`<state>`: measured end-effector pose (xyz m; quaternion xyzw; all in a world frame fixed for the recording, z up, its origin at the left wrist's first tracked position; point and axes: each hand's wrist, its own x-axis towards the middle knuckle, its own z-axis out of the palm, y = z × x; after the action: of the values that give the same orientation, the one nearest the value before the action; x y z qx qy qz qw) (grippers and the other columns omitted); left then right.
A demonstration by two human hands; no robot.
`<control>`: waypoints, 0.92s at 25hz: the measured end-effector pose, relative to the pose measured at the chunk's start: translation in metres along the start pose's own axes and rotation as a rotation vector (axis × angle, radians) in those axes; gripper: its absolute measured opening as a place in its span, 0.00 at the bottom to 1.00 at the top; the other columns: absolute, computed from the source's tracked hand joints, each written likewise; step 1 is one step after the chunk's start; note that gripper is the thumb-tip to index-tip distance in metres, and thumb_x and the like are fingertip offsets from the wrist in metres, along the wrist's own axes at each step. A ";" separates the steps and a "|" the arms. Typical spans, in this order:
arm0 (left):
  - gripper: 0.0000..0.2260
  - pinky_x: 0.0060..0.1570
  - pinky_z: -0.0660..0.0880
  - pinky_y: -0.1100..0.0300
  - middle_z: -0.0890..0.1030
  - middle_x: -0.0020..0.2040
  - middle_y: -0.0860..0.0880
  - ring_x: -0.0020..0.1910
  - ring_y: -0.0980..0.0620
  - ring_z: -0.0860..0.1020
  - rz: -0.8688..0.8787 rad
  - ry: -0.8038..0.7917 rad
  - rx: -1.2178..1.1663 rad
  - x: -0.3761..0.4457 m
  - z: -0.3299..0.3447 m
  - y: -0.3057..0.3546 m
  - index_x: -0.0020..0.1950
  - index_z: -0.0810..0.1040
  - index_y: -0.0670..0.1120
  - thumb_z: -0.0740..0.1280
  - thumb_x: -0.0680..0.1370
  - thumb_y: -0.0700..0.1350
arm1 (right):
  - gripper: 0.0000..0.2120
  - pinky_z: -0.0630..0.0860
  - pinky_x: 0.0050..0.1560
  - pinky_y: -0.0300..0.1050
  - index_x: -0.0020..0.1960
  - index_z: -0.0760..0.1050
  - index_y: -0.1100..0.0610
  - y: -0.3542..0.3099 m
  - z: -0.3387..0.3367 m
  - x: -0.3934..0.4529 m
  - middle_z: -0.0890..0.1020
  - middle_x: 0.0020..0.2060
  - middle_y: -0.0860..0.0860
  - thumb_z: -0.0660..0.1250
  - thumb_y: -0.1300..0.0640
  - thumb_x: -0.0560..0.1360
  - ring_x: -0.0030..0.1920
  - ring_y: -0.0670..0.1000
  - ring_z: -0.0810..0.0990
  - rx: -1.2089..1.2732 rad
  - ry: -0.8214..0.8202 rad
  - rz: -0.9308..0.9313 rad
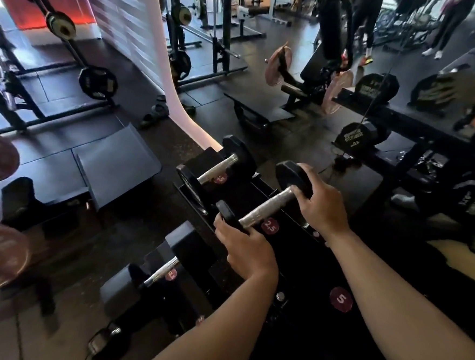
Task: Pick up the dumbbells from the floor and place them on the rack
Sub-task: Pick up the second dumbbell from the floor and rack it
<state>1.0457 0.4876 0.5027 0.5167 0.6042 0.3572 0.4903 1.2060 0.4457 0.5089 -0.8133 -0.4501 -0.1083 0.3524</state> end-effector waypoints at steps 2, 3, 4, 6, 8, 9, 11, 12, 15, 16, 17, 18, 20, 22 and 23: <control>0.25 0.46 0.72 0.55 0.72 0.70 0.52 0.46 0.49 0.79 -0.050 0.007 0.008 0.004 0.012 -0.007 0.76 0.60 0.53 0.65 0.81 0.41 | 0.23 0.77 0.49 0.45 0.72 0.69 0.49 0.012 0.014 0.006 0.85 0.55 0.53 0.68 0.52 0.78 0.52 0.57 0.84 0.004 -0.022 0.001; 0.25 0.46 0.70 0.55 0.71 0.71 0.51 0.47 0.48 0.80 -0.074 0.009 0.010 0.005 0.016 -0.011 0.76 0.60 0.52 0.64 0.81 0.41 | 0.23 0.75 0.49 0.42 0.72 0.69 0.49 0.016 0.020 0.007 0.85 0.56 0.52 0.69 0.53 0.78 0.53 0.56 0.84 0.001 -0.037 -0.006; 0.25 0.46 0.69 0.56 0.70 0.72 0.51 0.47 0.48 0.79 -0.096 0.012 0.012 0.007 0.021 -0.014 0.76 0.60 0.52 0.64 0.82 0.41 | 0.23 0.74 0.49 0.40 0.71 0.69 0.48 0.021 0.028 0.007 0.85 0.56 0.52 0.69 0.53 0.78 0.53 0.55 0.84 -0.002 -0.049 -0.008; 0.25 0.45 0.70 0.55 0.69 0.73 0.50 0.46 0.49 0.79 -0.127 0.014 0.014 0.010 0.031 -0.021 0.76 0.59 0.52 0.64 0.82 0.41 | 0.23 0.74 0.50 0.41 0.71 0.70 0.47 0.033 0.042 0.005 0.85 0.56 0.51 0.69 0.52 0.77 0.54 0.55 0.83 0.020 -0.067 0.024; 0.24 0.45 0.72 0.55 0.68 0.73 0.50 0.50 0.46 0.81 -0.130 0.020 0.017 0.009 0.040 -0.027 0.75 0.59 0.53 0.64 0.82 0.42 | 0.22 0.75 0.51 0.41 0.70 0.69 0.44 0.045 0.051 -0.001 0.84 0.58 0.48 0.69 0.51 0.77 0.56 0.52 0.82 0.070 -0.064 0.076; 0.24 0.44 0.72 0.57 0.68 0.73 0.50 0.50 0.48 0.81 -0.138 0.027 0.008 0.008 0.044 -0.029 0.75 0.59 0.54 0.64 0.81 0.42 | 0.22 0.76 0.52 0.41 0.70 0.69 0.43 0.050 0.054 -0.003 0.83 0.59 0.47 0.69 0.50 0.77 0.57 0.51 0.82 0.076 -0.051 0.083; 0.25 0.38 0.68 0.67 0.70 0.72 0.52 0.41 0.58 0.79 -0.174 0.026 -0.022 0.001 0.050 -0.031 0.75 0.58 0.56 0.64 0.81 0.42 | 0.22 0.78 0.50 0.44 0.70 0.68 0.42 0.058 0.054 -0.005 0.82 0.59 0.44 0.69 0.49 0.77 0.56 0.50 0.82 0.056 -0.040 0.066; 0.26 0.34 0.64 0.70 0.70 0.72 0.54 0.37 0.63 0.75 -0.192 0.020 -0.029 -0.002 0.051 -0.033 0.75 0.58 0.57 0.64 0.81 0.42 | 0.22 0.78 0.50 0.45 0.70 0.68 0.42 0.059 0.053 -0.005 0.82 0.59 0.43 0.69 0.48 0.78 0.56 0.50 0.82 0.052 -0.050 0.060; 0.27 0.32 0.59 0.73 0.70 0.73 0.56 0.35 0.69 0.68 -0.224 0.007 -0.040 -0.008 0.055 -0.035 0.76 0.57 0.59 0.64 0.81 0.42 | 0.22 0.80 0.51 0.48 0.70 0.68 0.43 0.061 0.048 -0.004 0.81 0.61 0.43 0.69 0.48 0.78 0.57 0.51 0.82 0.062 -0.090 0.040; 0.27 0.33 0.59 0.72 0.70 0.72 0.56 0.35 0.69 0.67 -0.220 0.008 -0.036 -0.009 0.055 -0.035 0.76 0.57 0.59 0.64 0.81 0.43 | 0.22 0.80 0.51 0.50 0.70 0.68 0.43 0.062 0.046 -0.003 0.82 0.60 0.44 0.69 0.48 0.78 0.57 0.52 0.82 0.063 -0.099 0.034; 0.27 0.33 0.59 0.72 0.70 0.72 0.56 0.34 0.70 0.67 -0.214 0.010 -0.030 -0.009 0.055 -0.035 0.77 0.57 0.58 0.64 0.81 0.43 | 0.22 0.80 0.51 0.51 0.70 0.68 0.44 0.061 0.045 -0.004 0.82 0.60 0.45 0.68 0.48 0.78 0.56 0.54 0.83 0.062 -0.107 0.030; 0.27 0.34 0.59 0.71 0.71 0.72 0.55 0.35 0.70 0.67 -0.210 0.014 -0.025 -0.011 0.055 -0.036 0.77 0.58 0.58 0.64 0.82 0.43 | 0.22 0.80 0.50 0.53 0.70 0.68 0.44 0.061 0.044 -0.005 0.83 0.59 0.46 0.68 0.48 0.78 0.56 0.55 0.83 0.060 -0.115 0.031; 0.26 0.34 0.60 0.70 0.70 0.71 0.55 0.35 0.69 0.67 -0.200 0.015 -0.029 -0.014 0.053 -0.038 0.77 0.58 0.58 0.64 0.82 0.44 | 0.21 0.80 0.49 0.51 0.70 0.68 0.44 0.061 0.042 -0.008 0.83 0.57 0.47 0.68 0.47 0.78 0.54 0.55 0.83 0.066 -0.133 0.053; 0.26 0.34 0.61 0.71 0.70 0.72 0.54 0.36 0.67 0.70 -0.196 0.006 -0.049 -0.017 0.051 -0.038 0.77 0.58 0.58 0.64 0.82 0.44 | 0.20 0.79 0.47 0.46 0.69 0.67 0.44 0.061 0.038 -0.011 0.83 0.55 0.47 0.67 0.46 0.79 0.53 0.54 0.83 0.083 -0.153 0.075; 0.27 0.35 0.62 0.70 0.70 0.72 0.54 0.38 0.65 0.72 -0.199 0.002 -0.062 -0.018 0.051 -0.037 0.77 0.57 0.58 0.64 0.82 0.44 | 0.20 0.77 0.46 0.45 0.69 0.66 0.44 0.061 0.036 -0.012 0.83 0.55 0.48 0.66 0.45 0.79 0.53 0.54 0.83 0.086 -0.166 0.081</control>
<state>1.0838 0.4585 0.4587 0.4385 0.6416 0.3259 0.5384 1.2434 0.4403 0.4475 -0.8212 -0.4489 -0.0069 0.3523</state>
